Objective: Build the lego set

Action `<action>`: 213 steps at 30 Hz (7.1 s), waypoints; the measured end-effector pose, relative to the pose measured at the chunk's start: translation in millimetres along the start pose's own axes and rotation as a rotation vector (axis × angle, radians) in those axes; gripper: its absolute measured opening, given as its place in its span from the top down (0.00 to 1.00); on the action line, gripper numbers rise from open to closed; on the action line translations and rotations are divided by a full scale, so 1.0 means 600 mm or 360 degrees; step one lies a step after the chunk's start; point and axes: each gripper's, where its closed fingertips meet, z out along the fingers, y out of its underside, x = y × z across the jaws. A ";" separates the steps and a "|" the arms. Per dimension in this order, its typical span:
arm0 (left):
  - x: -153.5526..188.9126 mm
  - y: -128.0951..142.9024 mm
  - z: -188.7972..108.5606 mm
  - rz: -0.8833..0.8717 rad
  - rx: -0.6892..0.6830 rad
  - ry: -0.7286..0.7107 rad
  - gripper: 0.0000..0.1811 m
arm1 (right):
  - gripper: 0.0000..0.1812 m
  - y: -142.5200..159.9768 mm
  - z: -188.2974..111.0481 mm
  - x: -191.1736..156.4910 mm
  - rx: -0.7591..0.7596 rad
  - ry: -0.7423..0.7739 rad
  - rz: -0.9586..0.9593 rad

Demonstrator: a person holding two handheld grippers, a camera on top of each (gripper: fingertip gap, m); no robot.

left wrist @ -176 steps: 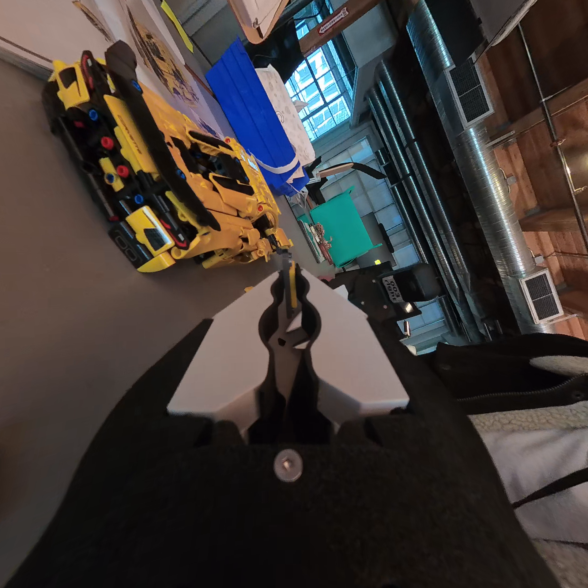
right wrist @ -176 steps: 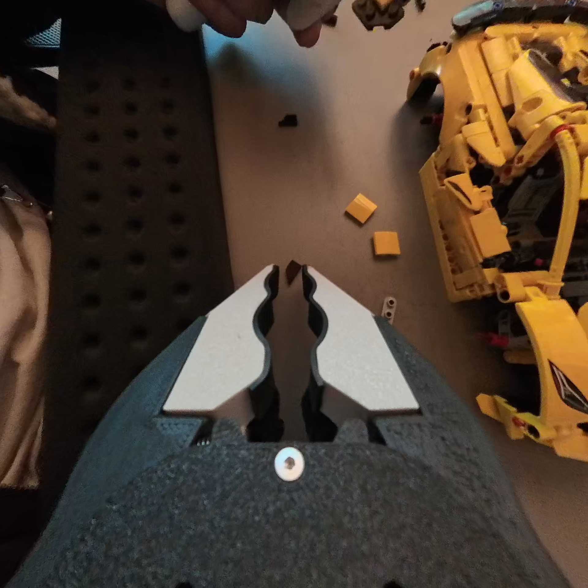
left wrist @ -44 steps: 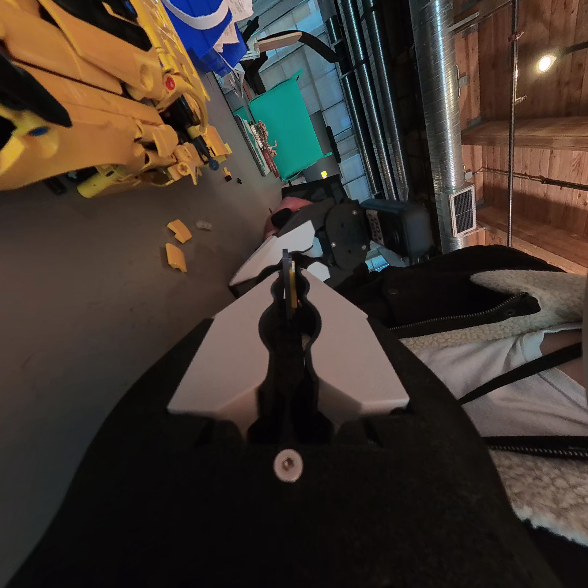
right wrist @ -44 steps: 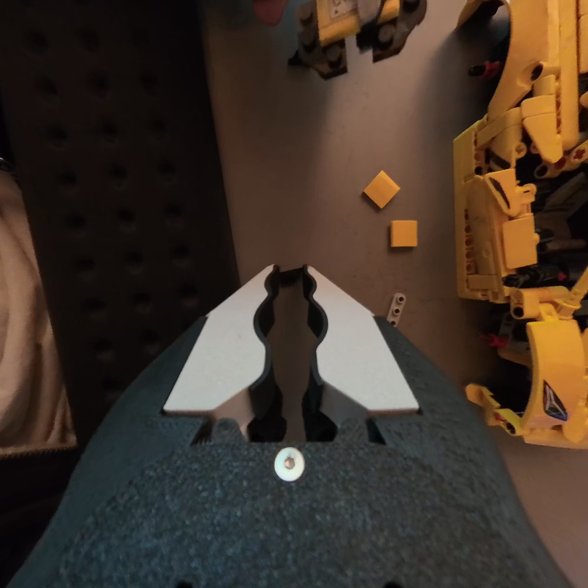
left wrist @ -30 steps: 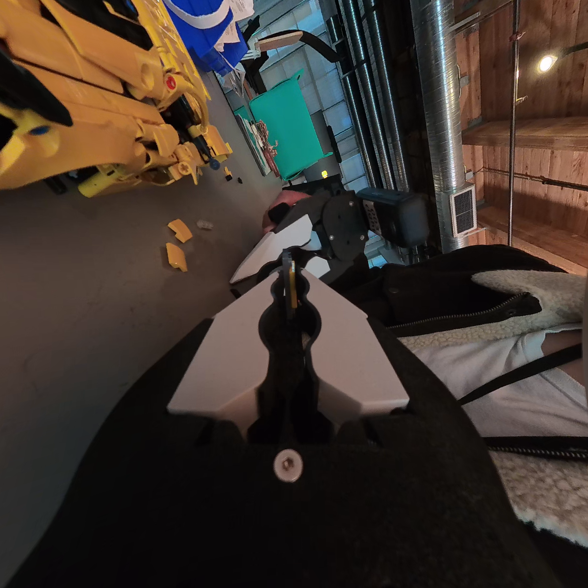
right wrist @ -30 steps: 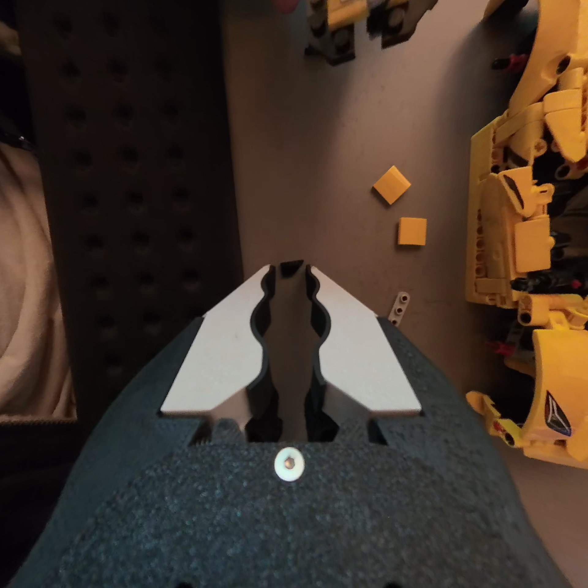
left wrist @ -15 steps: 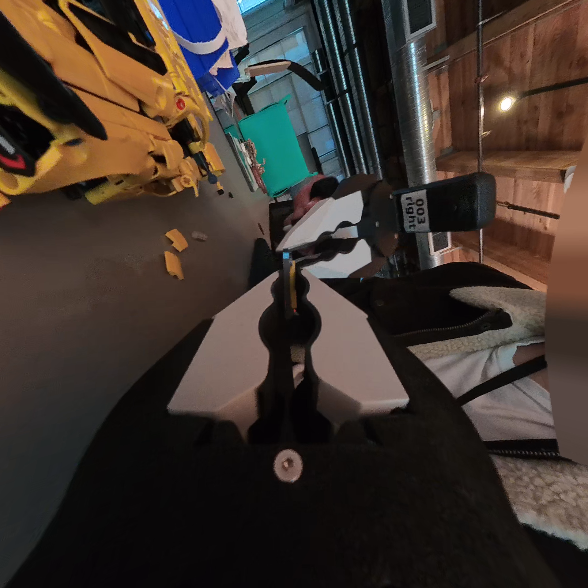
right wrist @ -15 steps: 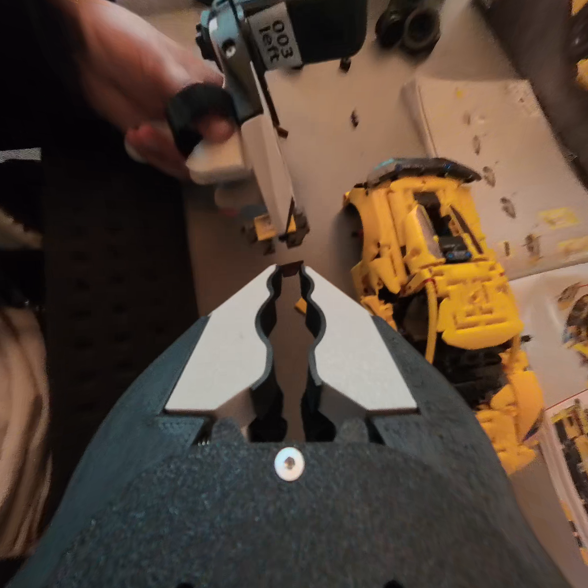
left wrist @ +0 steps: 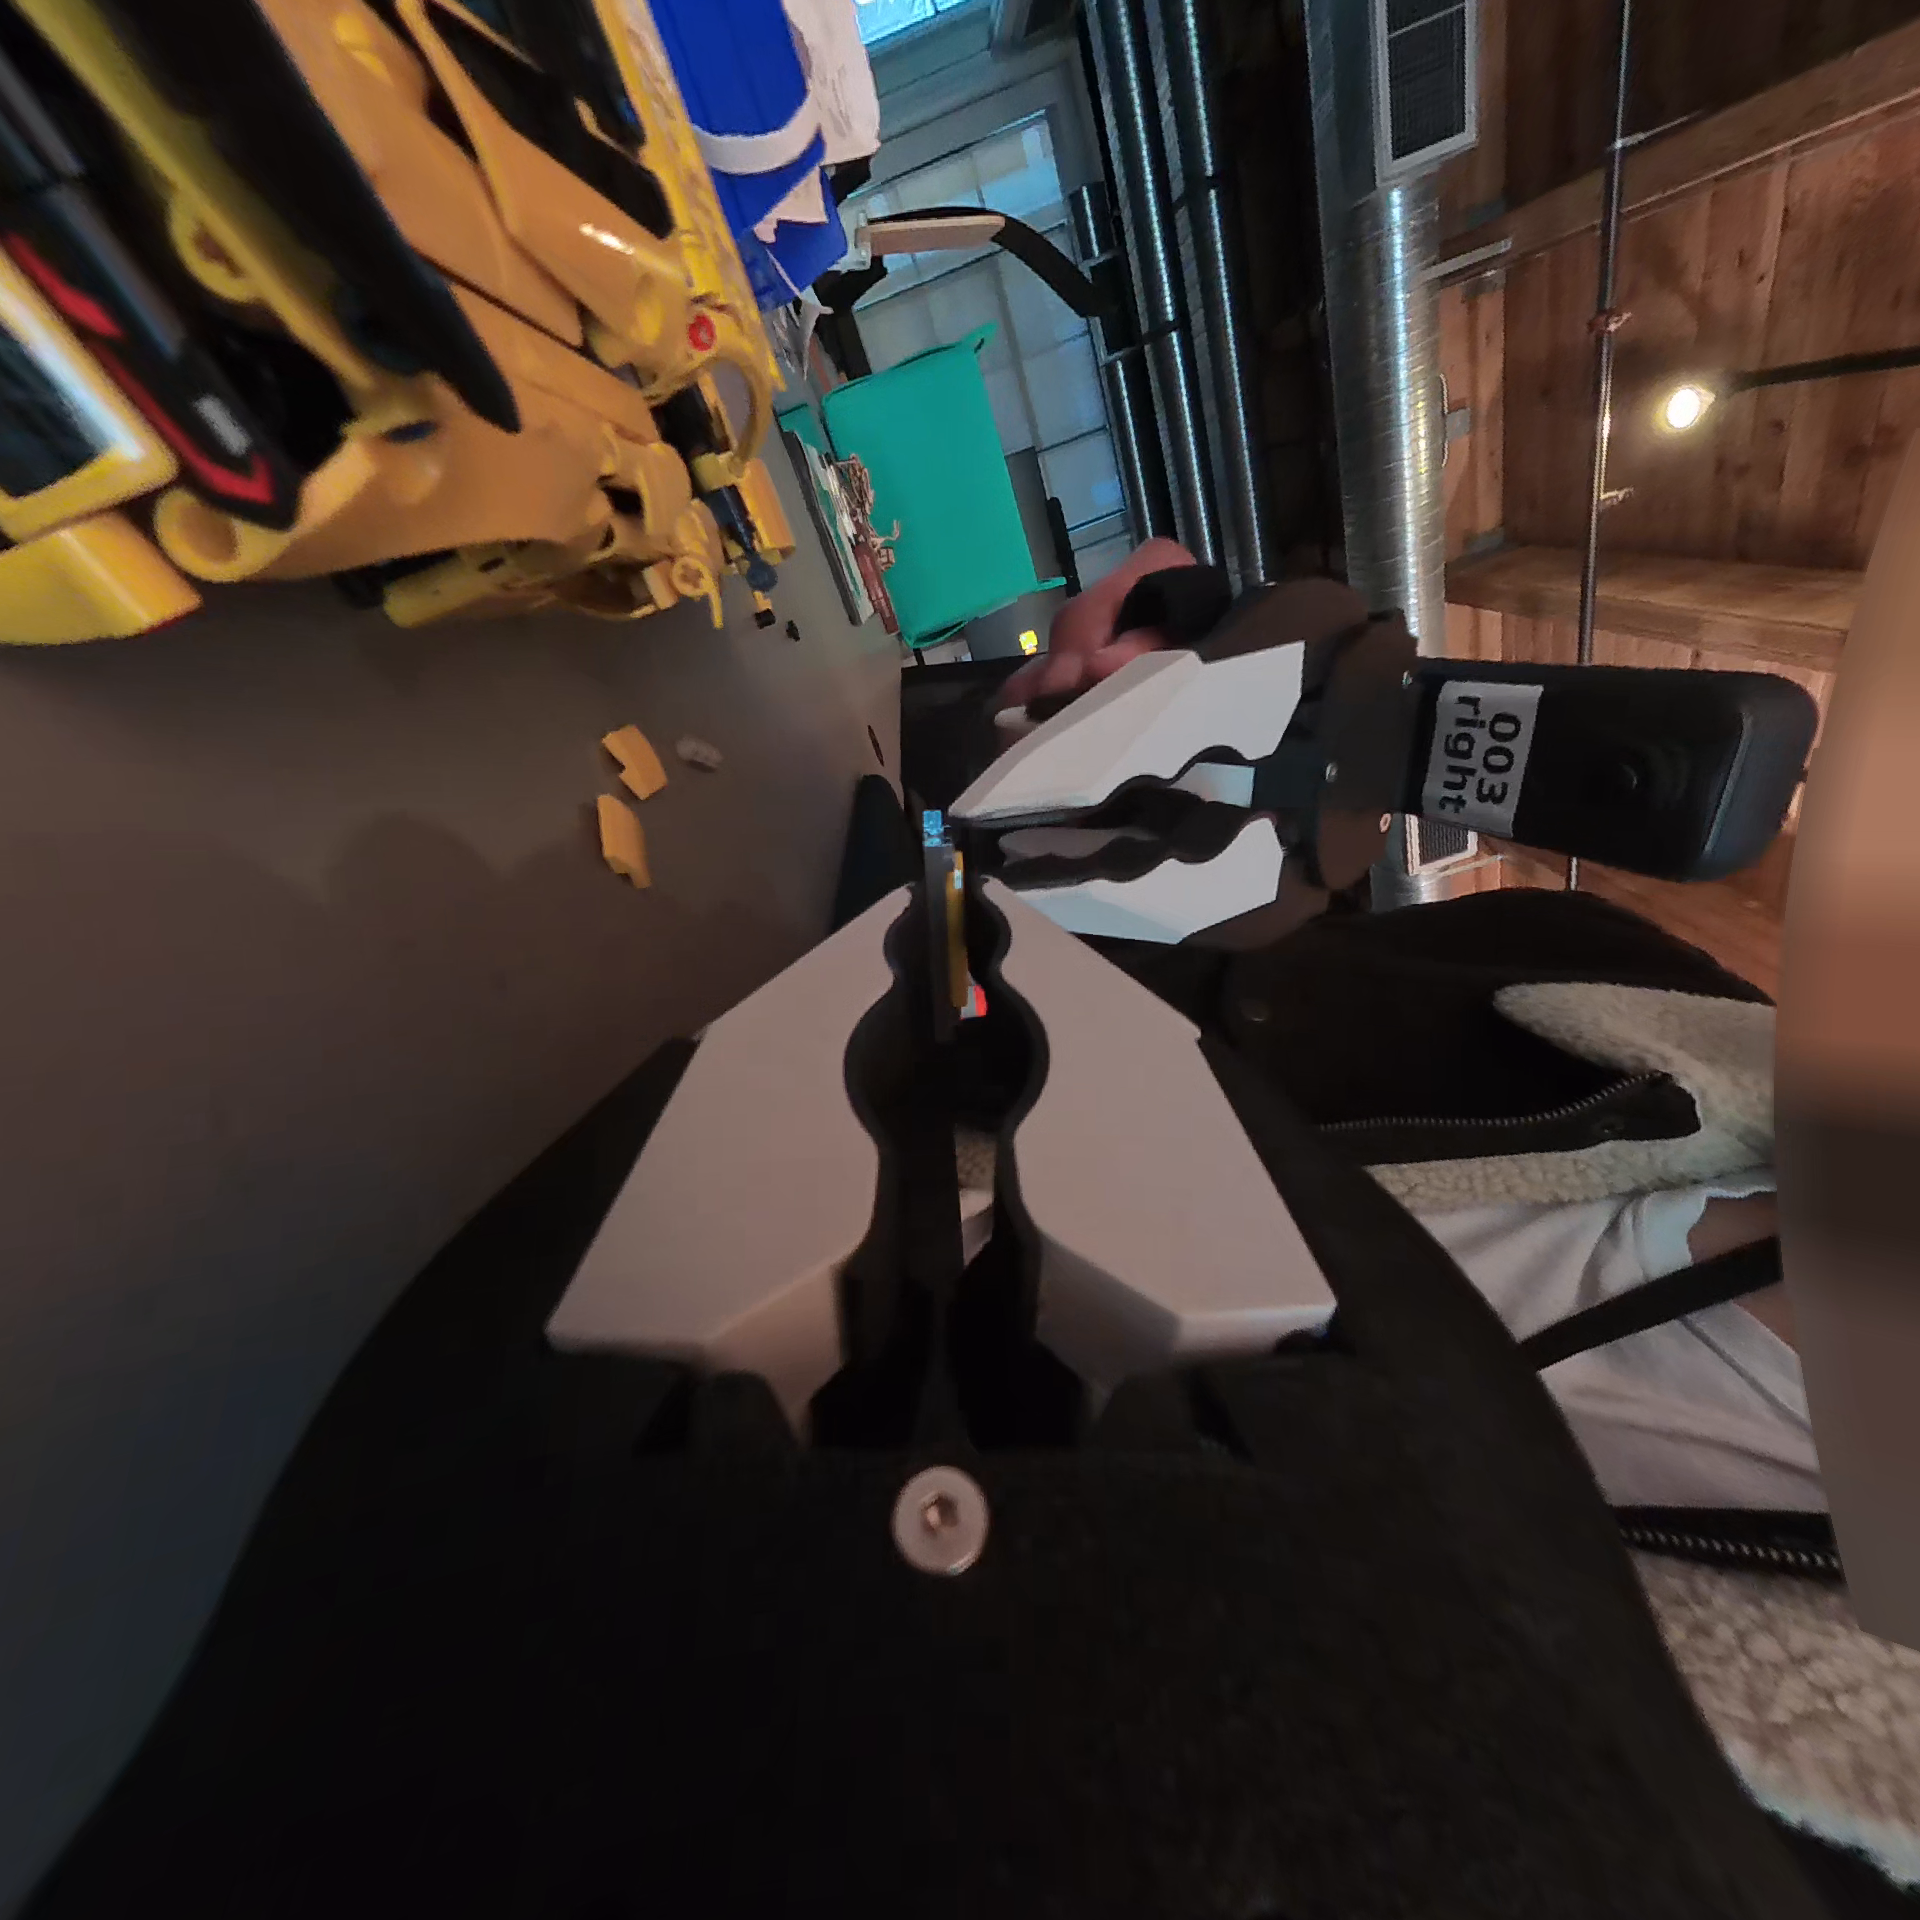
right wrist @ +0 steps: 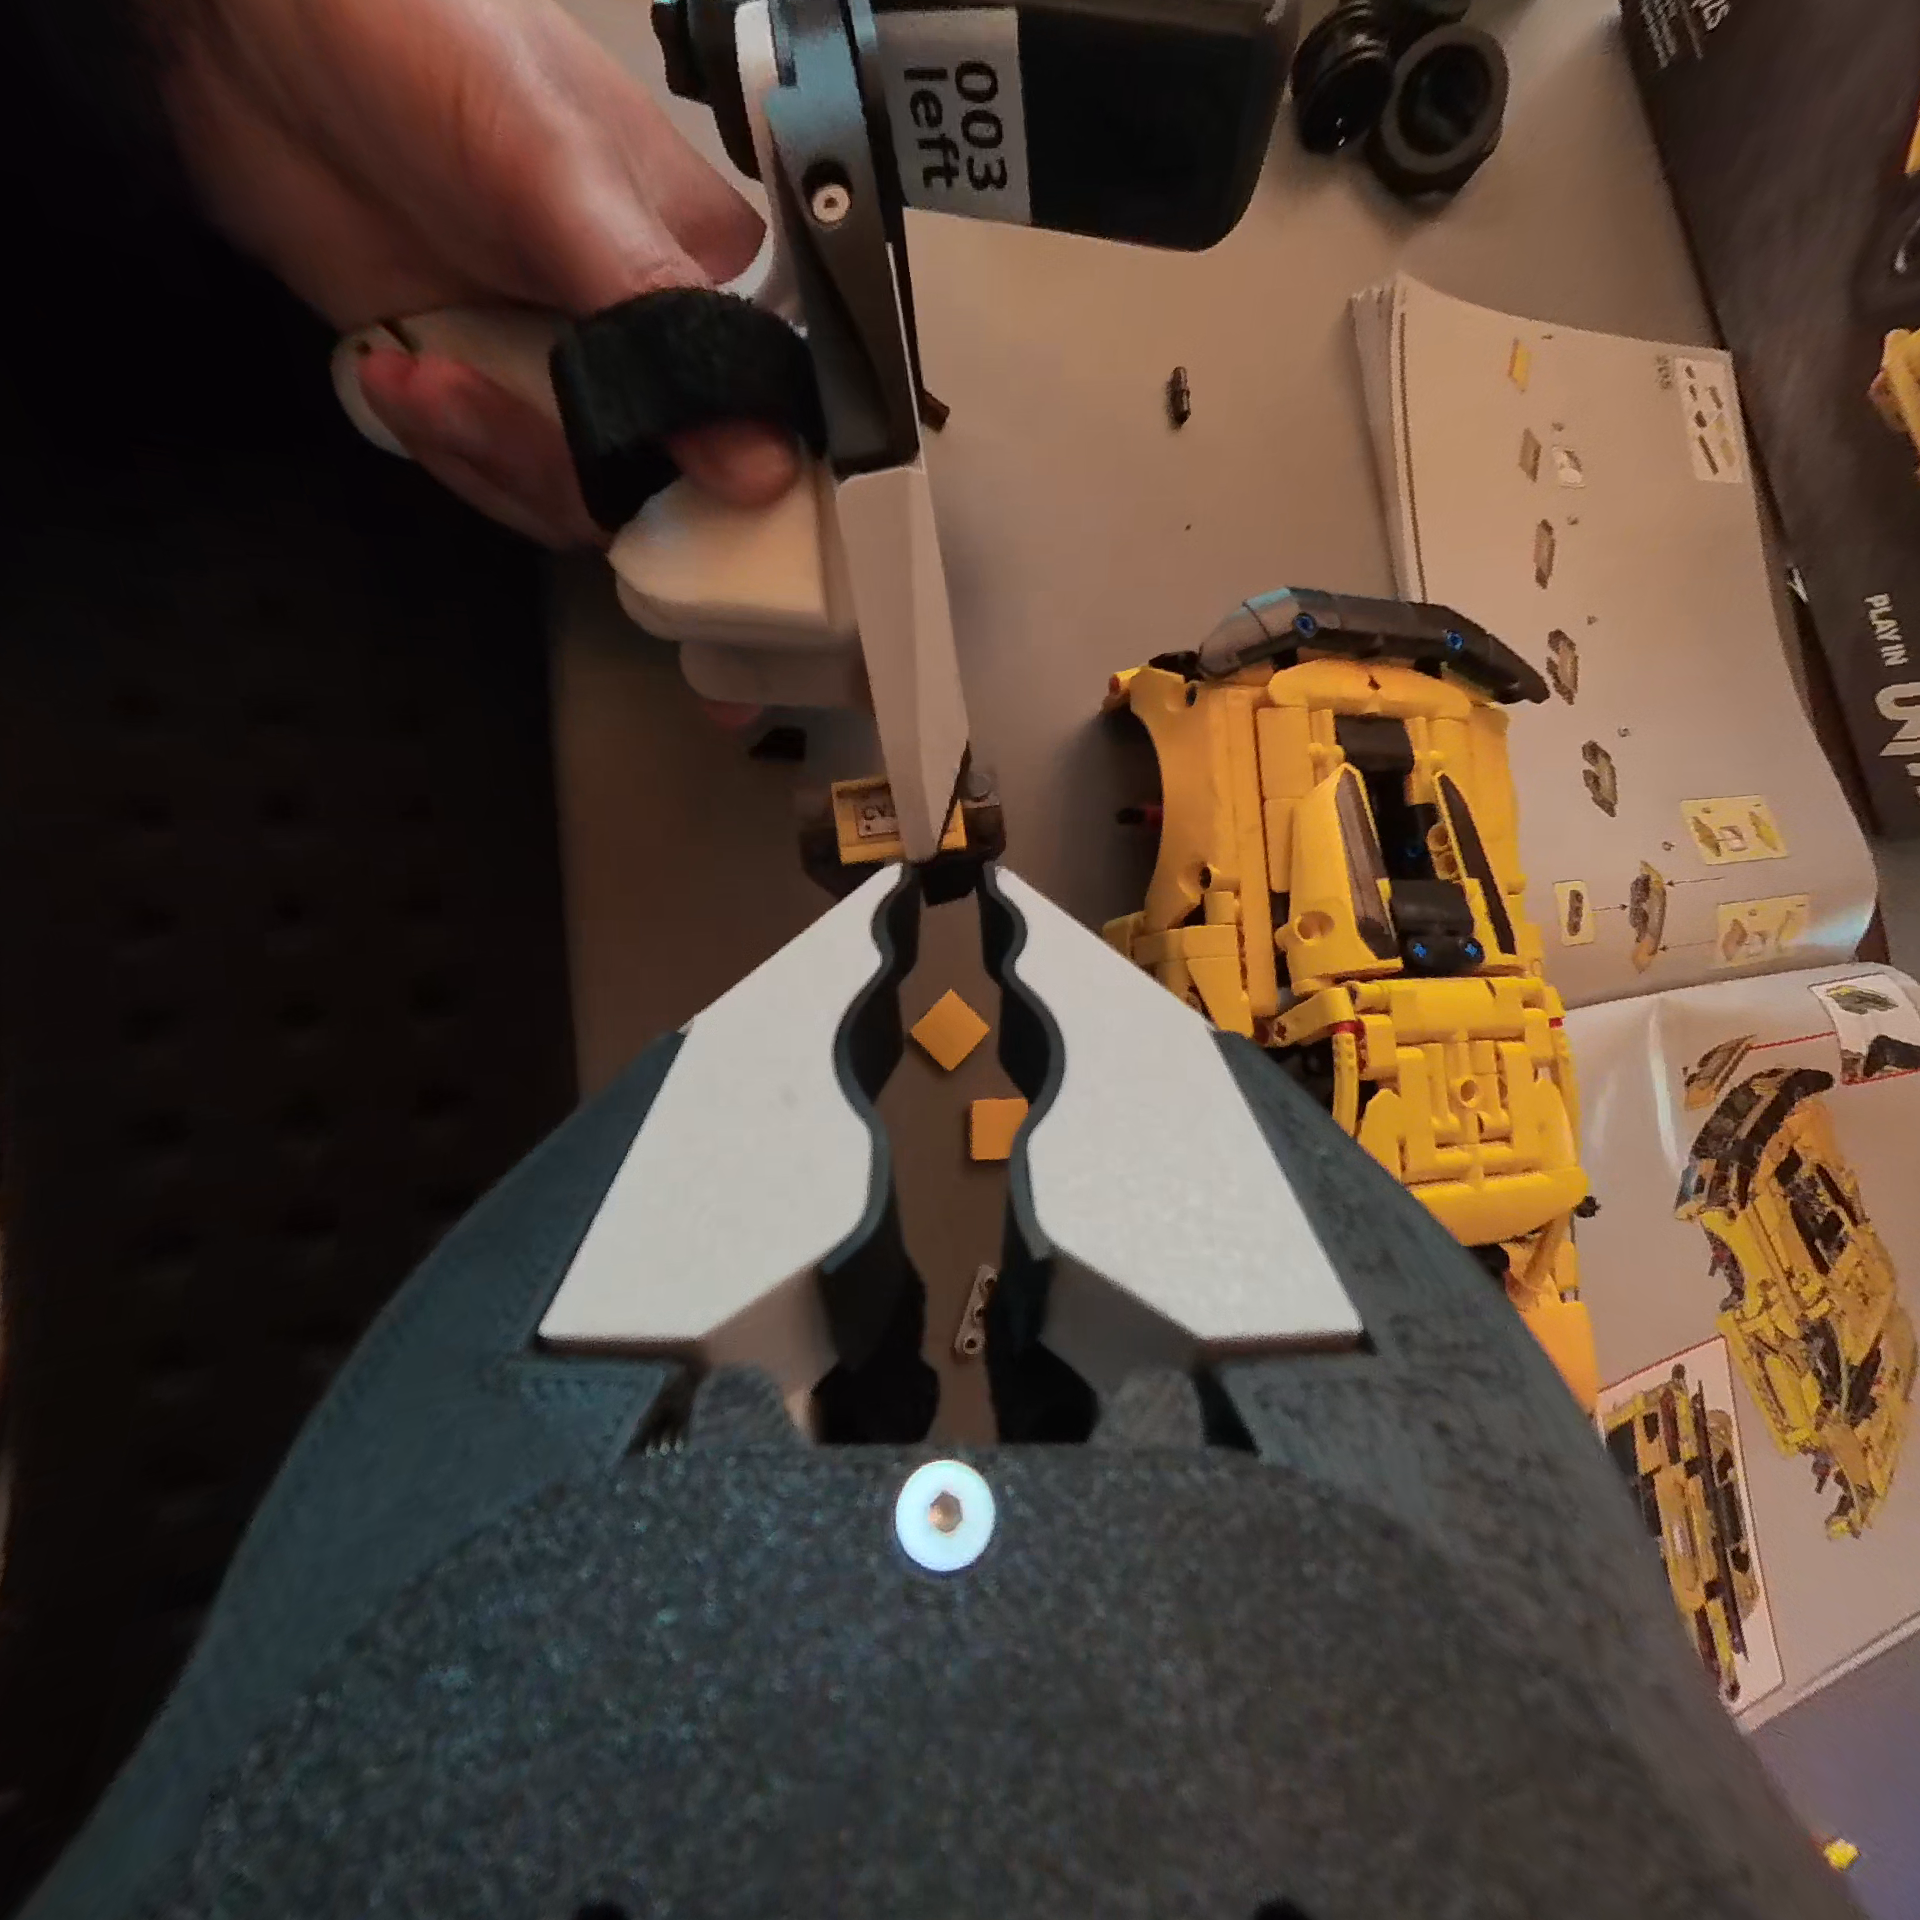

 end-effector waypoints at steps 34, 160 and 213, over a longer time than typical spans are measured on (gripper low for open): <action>0.014 -0.032 -0.023 -0.0279 0.0161 0.0271 0.97 | 0.93 -0.028 0.014 0.025 -0.0085 -0.0356 0.0096; 0.055 -0.056 -0.036 0.0344 0.0410 0.0126 0.97 | 0.96 -0.084 -0.011 0.056 0.1562 -0.1165 0.2234; 0.075 -0.039 -0.023 0.0600 0.0353 0.0068 0.97 | 0.92 -0.084 -0.029 0.040 0.1571 -0.1160 0.2004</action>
